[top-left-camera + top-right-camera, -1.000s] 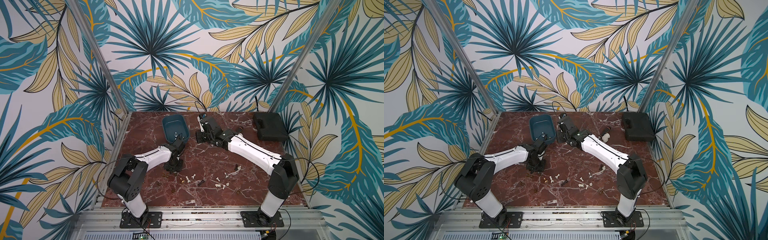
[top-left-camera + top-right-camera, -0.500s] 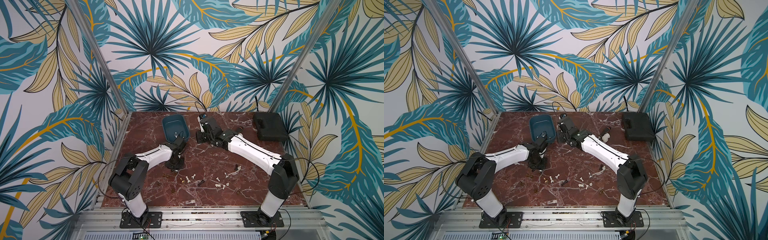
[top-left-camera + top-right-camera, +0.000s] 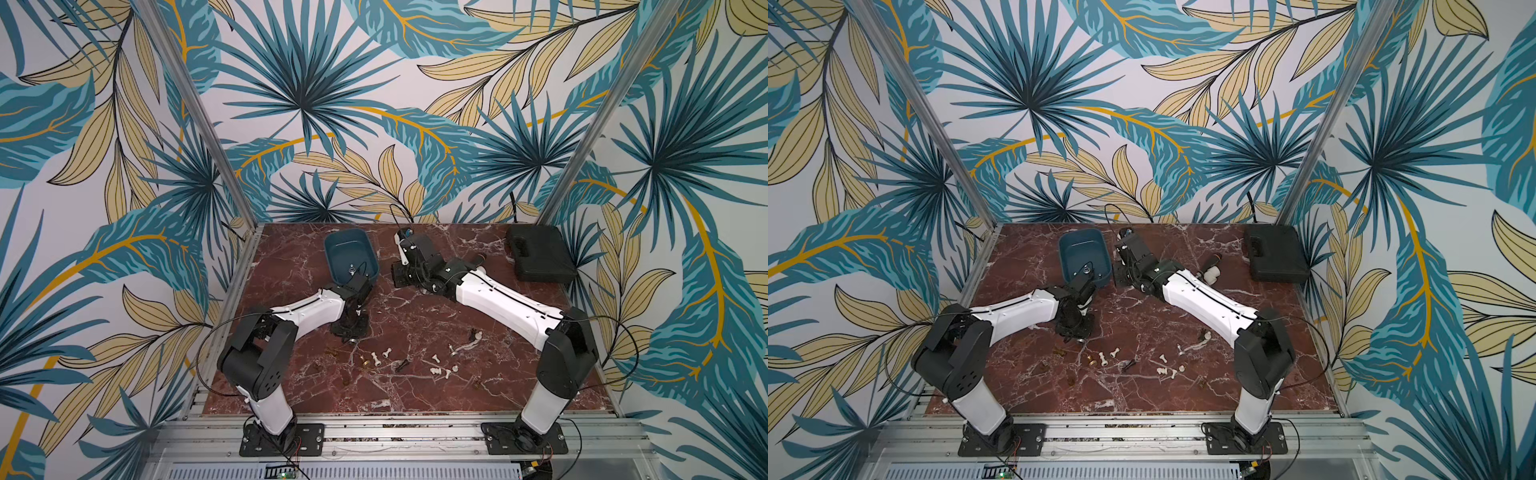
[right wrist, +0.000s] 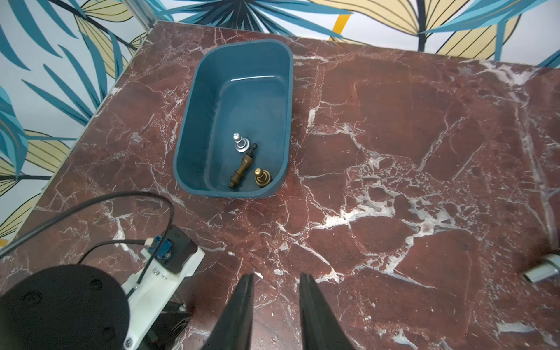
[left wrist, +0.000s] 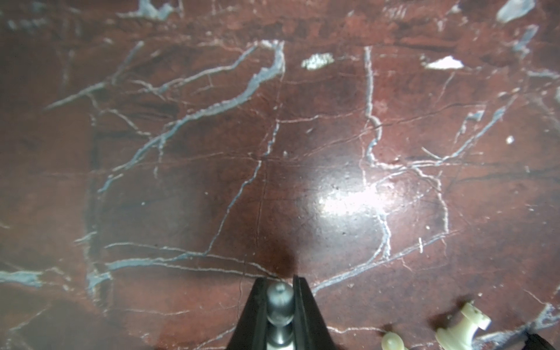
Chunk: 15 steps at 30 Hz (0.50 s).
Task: Put the chess pieces into the storage box
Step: Pick up the chess piece at the center of the board.
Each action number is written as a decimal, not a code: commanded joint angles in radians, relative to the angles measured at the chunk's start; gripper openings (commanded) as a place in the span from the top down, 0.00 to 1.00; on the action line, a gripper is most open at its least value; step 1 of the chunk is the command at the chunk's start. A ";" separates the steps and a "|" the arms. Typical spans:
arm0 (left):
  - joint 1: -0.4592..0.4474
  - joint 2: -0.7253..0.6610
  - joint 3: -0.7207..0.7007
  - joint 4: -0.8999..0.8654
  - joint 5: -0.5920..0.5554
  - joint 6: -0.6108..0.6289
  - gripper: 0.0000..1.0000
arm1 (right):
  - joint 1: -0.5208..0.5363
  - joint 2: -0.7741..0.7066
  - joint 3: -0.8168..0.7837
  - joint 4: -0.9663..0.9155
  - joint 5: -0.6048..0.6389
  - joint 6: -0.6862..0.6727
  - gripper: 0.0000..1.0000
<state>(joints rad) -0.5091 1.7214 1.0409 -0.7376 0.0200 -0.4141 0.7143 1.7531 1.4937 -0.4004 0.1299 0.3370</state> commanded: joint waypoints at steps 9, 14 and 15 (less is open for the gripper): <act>0.032 0.018 -0.023 0.076 0.055 -0.026 0.94 | 0.202 -0.175 -0.400 0.271 -0.163 0.007 0.73; 0.088 -0.023 -0.088 0.151 0.116 -0.085 1.00 | 0.275 -0.207 -0.532 0.419 -0.116 0.028 0.73; 0.101 -0.035 -0.107 0.168 0.131 -0.102 1.00 | 0.288 -0.203 -0.548 0.442 -0.105 0.027 0.73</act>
<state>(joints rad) -0.4400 1.7023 0.9890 -0.6346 0.1246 -0.4683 0.9833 1.5673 0.9928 -0.0868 -0.0086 0.3489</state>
